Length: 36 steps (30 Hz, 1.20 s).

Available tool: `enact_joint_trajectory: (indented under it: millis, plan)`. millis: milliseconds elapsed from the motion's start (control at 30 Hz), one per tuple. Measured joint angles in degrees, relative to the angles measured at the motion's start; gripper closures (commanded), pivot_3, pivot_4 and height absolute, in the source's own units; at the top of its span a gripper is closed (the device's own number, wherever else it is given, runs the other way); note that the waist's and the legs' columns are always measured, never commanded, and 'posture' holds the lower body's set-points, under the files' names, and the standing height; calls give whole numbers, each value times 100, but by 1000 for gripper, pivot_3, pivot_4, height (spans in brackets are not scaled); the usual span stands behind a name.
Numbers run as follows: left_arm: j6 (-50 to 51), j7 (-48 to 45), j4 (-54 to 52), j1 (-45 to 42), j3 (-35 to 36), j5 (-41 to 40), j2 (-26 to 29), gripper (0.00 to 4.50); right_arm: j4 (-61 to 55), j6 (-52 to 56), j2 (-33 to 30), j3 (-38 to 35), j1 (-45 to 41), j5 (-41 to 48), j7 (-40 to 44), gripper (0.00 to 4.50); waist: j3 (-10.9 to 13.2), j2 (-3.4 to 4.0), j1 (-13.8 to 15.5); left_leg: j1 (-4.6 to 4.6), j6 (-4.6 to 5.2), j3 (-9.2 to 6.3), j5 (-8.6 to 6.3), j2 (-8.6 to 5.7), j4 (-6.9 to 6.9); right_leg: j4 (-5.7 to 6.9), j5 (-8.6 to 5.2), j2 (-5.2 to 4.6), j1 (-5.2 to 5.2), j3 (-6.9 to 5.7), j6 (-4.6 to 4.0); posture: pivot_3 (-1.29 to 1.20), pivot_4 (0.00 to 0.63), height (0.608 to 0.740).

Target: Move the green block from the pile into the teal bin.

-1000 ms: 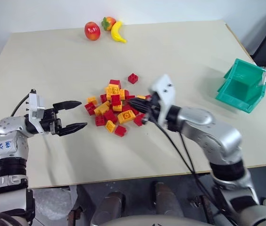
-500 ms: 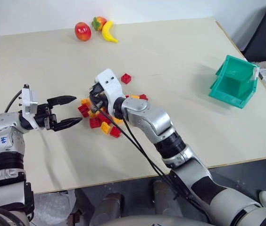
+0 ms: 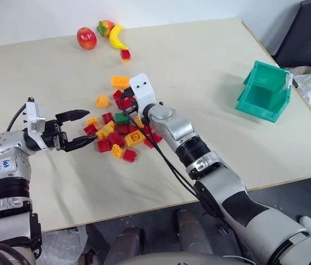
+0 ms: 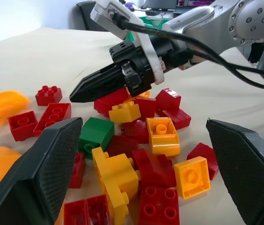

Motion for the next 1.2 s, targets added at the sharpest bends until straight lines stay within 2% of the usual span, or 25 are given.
enact_joint_trajectory:
  millis: [133,233,367,433,567,667,800,1067,1200]
  plan:
    - [-20,20,11,-30,-15,-1,-96,0,-1213,262,-257,214,472,145,975,4448,-1,-1,9,-2,3,-1,-6,0,14,6,0,0,1,1,0,0,150,740]
    - [-28,9,17,-46,-16,0,-132,0,-2392,458,-942,407,1078,356,2017,4448,0,0,76,-23,14,0,-27,-5,64,12,0,1,1,0,0,0,150,740]
    - [-40,2,20,-43,-14,0,-133,0,-3230,826,-1869,104,1315,590,2797,4448,0,0,174,-31,17,7,-30,-11,80,9,2,-5,1,0,4,0,150,740]
    - [-40,-8,16,-47,-18,0,-137,0,-3364,859,-2030,9,1344,648,2942,4448,0,0,189,-30,13,11,-31,-5,78,8,2,-1,0,0,4,0,150,740]
    - [-40,-56,-11,-39,-27,-3,-162,0,-3955,955,-2810,-218,1907,1040,3694,4448,0,0,252,-31,10,18,-33,3,74,-1,2,2,0,-1,4,0,150,740]
    - [-35,-112,-2,99,4,-10,-131,0,-4163,1007,-3980,-761,2581,1318,4440,3882,1,1,394,-37,23,25,-37,-9,76,-18,5,-6,1,1,10,0,150,740]
    - [-30,-160,-15,151,7,-11,-130,0,-4414,1063,-4792,-1192,3011,1579,5012,2557,2,0,421,-42,23,30,-37,2,76,-35,10,-1,2,0,18,0,150,740]
    - [-22,-195,-21,157,21,-13,-122,0,-4436,1051,-5690,-1708,3436,1649,5464,15,2,1,428,-39,22,45,-37,9,77,-37,12,-1,3,4,22,0,150,740]
    - [-21,-201,-21,157,28,-13,-122,0,-4698,1156,-5906,-1784,3440,1745,5551,15,3,3,430,-40,21,45,-38,11,77,-38,13,-1,3,4,23,0,150,740]
